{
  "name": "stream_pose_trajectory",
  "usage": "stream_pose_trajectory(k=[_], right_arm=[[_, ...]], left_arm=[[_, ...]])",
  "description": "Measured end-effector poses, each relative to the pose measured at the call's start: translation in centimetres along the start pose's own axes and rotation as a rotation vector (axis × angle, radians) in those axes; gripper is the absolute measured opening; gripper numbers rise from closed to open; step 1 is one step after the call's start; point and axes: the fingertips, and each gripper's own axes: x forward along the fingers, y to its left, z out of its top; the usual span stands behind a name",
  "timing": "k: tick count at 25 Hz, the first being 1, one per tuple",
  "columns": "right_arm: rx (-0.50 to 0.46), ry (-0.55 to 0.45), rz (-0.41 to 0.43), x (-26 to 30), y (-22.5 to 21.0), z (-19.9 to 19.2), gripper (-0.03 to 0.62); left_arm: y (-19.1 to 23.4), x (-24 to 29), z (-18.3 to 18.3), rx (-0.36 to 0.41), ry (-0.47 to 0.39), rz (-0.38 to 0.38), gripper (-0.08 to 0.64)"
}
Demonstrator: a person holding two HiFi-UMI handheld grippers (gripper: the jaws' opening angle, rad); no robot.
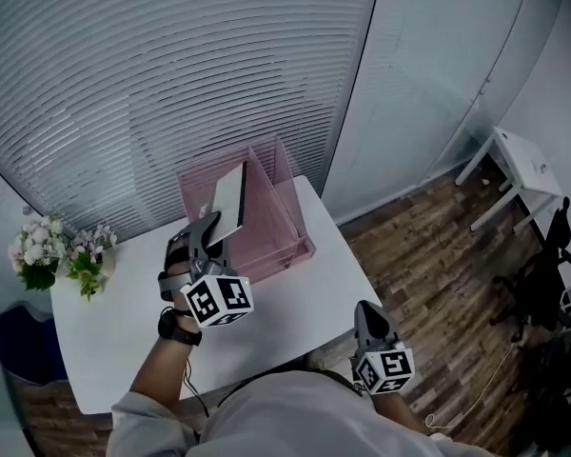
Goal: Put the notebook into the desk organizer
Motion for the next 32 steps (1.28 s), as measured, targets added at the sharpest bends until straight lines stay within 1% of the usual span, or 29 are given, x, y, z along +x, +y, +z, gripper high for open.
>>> stream_pose_trajectory(k=[3, 7, 10, 13, 20, 24, 30, 32], right_arm=[[0.011, 0.000, -0.004, 0.7, -2.7, 0.1, 0.012], [0.033, 0.007, 0.000, 1.2, -4.7, -0.3, 0.012], [0.046, 0.016, 0.001, 1.2, -6.0, -0.8, 0.012], [0.054, 0.022, -0.003, 1.3, -7.4, -1.1, 0.012], [0.069, 0.026, -0.004, 2.0, -9.3, -1.3, 0.012], [0.079, 0.032, 0.001, 2.4, -9.6, -1.5, 0.012], [0.088, 0.037, -0.005, 2.7, -10.1, -1.9, 0.012], [0.089, 0.035, -0.006, 2.7, -10.2, -1.9, 0.012]], left_arm=[[-1.7, 2.9, -0.3, 0.119, 0.093, -0.019, 0.017], [-4.2, 6.0, -1.6, 0.261, 0.219, -0.087, 0.017], [-5.5, 7.6, -2.3, 0.344, 0.279, -0.123, 0.017], [-6.5, 8.7, -2.8, 0.402, 0.317, -0.154, 0.017], [-9.2, 10.2, -4.6, 0.468, 0.378, -0.223, 0.017], [-10.5, 10.3, -5.2, 0.450, 0.409, -0.289, 0.018], [-12.0, 10.3, -6.3, 0.421, 0.459, -0.405, 0.048], [-12.5, 10.1, -6.7, 0.425, 0.483, -0.453, 0.083]])
